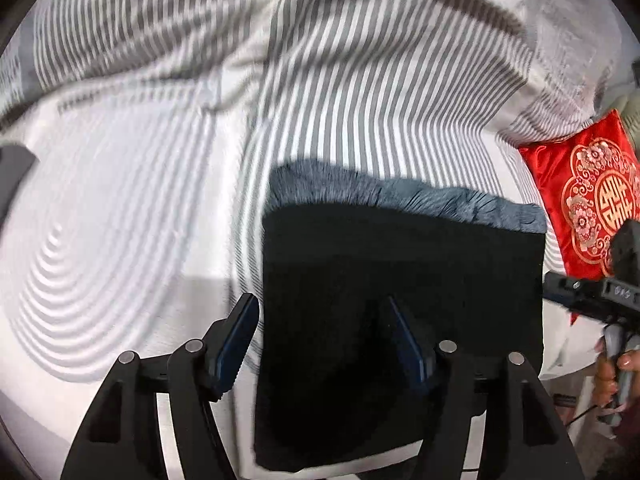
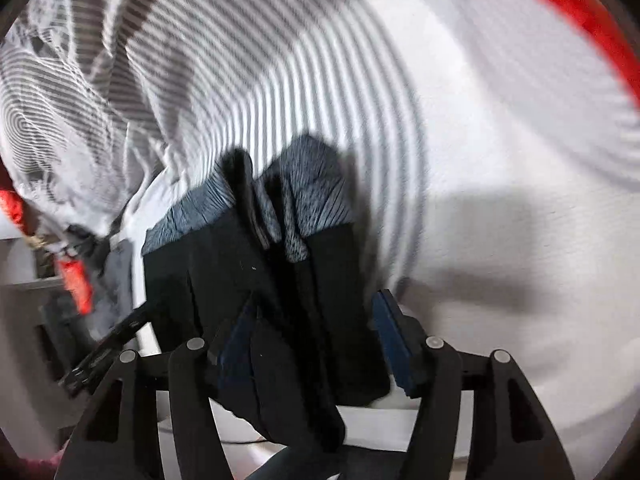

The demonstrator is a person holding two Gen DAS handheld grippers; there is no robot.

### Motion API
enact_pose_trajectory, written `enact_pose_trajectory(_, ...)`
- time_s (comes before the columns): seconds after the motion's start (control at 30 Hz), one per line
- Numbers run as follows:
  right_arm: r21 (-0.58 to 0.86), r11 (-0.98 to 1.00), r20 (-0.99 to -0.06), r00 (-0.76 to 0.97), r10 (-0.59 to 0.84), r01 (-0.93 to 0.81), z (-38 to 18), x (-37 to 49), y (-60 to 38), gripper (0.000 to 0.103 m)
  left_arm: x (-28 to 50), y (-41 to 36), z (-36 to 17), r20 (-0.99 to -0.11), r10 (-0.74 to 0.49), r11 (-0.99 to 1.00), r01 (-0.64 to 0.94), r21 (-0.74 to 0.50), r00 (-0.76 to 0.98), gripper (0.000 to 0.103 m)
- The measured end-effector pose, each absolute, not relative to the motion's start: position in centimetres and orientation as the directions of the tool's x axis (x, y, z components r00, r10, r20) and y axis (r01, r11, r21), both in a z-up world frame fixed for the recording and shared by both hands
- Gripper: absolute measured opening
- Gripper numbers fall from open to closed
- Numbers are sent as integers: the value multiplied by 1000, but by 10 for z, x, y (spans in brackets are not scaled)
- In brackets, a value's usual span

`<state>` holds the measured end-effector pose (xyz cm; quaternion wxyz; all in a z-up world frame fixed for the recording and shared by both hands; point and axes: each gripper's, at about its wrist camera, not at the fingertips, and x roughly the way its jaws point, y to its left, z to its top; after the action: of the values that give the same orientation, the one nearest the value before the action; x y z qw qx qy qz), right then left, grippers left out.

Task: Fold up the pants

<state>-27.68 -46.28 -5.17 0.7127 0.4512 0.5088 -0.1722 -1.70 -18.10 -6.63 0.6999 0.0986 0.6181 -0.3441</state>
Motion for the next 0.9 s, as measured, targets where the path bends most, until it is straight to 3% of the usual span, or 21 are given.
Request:
enact_pose_trajectory(0.03, 454, 545, -884, 434, 176, 705, -39, -279, -462, 56, -18, -182, -57, -933, -358, 737, 622, -265, 26, 66)
enact_pose_trajectory(0.07, 450, 552, -883, 441, 159, 702, -33, -284, -463, 34, -19, -186, -51, -933, -359, 734, 630, -255, 40, 74)
enact_pose_trajectory(0.1, 443, 566, -883, 447, 143, 695, -25, -282, -461, 23, -20, -189, -46, -930, -364, 731, 636, -248, 56, 83)
enact_pose_trajectory(0.13, 438, 577, -884, 448, 136, 690, -20, -277, -459, 12, -22, -193, -39, -923, -377, 728, 642, -241, 81, 84)
enact_pose_trajectory(0.27, 402, 650, -895, 427, 130, 645, -21, -237, -441, 11, -20, -207, -35, -920, -382, 709, 666, -233, 84, 84)
enact_pose_trajectory(0.43, 302, 709, -934, 347, 86, 637, -43, -203, -432, 11, -23, -226, -72, -955, -294, 731, 653, -199, 37, 84)
enact_pose_trajectory(0.47, 294, 708, -938, 338, 82, 642, -48, -199, -433, 6, -24, -230, -82, -962, -271, 735, 656, -175, 46, 84)
enact_pose_trajectory(0.83, 305, 708, -936, 336, 101, 637, -73, -175, -455, 3, -17, -242, -109, -970, -241, 734, 661, -156, 38, 88)
enact_pose_trajectory(0.87, 304, 713, -936, 336, 101, 632, -72, -175, -454, 3, -17, -242, -109, -970, -240, 732, 663, -155, 38, 92)
enact_pose_trajectory(0.9, 308, 713, -935, 340, 104, 629, -70, -176, -454, 3, -19, -242, -109, -971, -236, 729, 667, -154, 34, 102)
